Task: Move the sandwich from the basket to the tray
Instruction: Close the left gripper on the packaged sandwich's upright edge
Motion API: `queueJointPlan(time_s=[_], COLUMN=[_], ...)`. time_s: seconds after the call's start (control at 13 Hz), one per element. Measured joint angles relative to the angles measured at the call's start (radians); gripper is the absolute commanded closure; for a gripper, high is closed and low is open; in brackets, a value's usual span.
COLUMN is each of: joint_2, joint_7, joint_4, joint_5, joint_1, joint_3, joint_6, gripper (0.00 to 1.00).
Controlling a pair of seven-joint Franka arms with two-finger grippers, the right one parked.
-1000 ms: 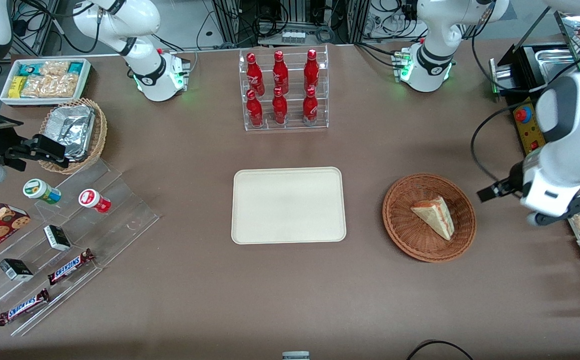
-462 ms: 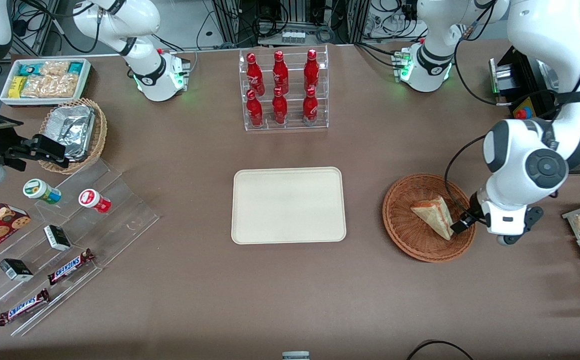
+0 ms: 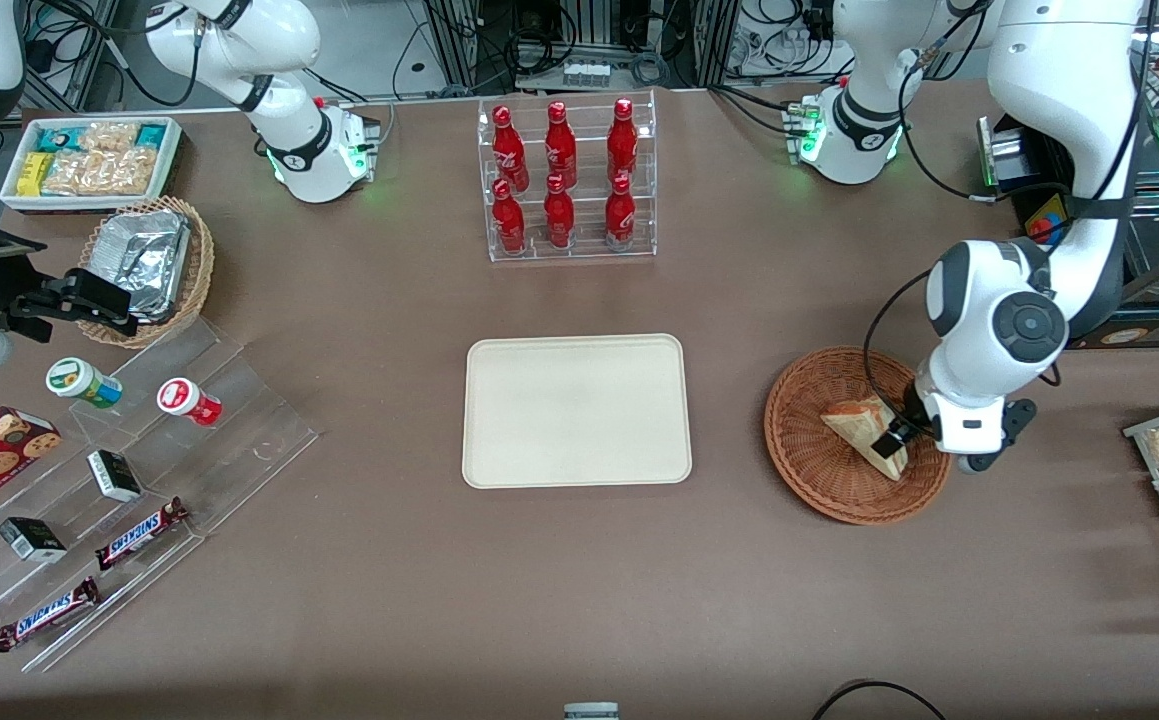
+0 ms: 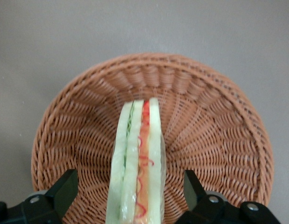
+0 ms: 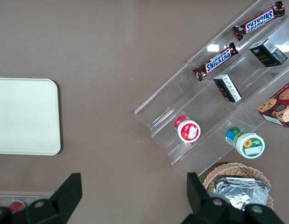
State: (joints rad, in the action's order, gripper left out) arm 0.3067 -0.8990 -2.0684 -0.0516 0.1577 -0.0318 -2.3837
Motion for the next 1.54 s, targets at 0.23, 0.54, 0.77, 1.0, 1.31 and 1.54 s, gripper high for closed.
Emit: queueJointPlan(time_s=[0.23, 0.54, 0.77, 1.0, 1.31, 1.54], joint_2=[-0.017, -0.019, -0.020, -0.029, -0.044, -0.100], joint_7=[-0.015, -0.027, -0.046, -0.054, -0.055, -0.048], joint_4=[-0.036, -0.121, -0.127, -0.120, -0.051, 0.053], joint_5=[0.000, 0.000, 0.000, 0.000, -0.002, -0.004], joint_1=[0.013, 0.021, 0.024, 0.024, 0.034, 0.075], joint_3=[0.000, 0.000, 0.000, 0.000, 0.001, 0.003], joint_6=[-0.022, -0.125, -0.133, -0.134, -0.013, 0.186], gripper=[0.00, 0.03, 0.91, 1.00, 1.00, 1.00])
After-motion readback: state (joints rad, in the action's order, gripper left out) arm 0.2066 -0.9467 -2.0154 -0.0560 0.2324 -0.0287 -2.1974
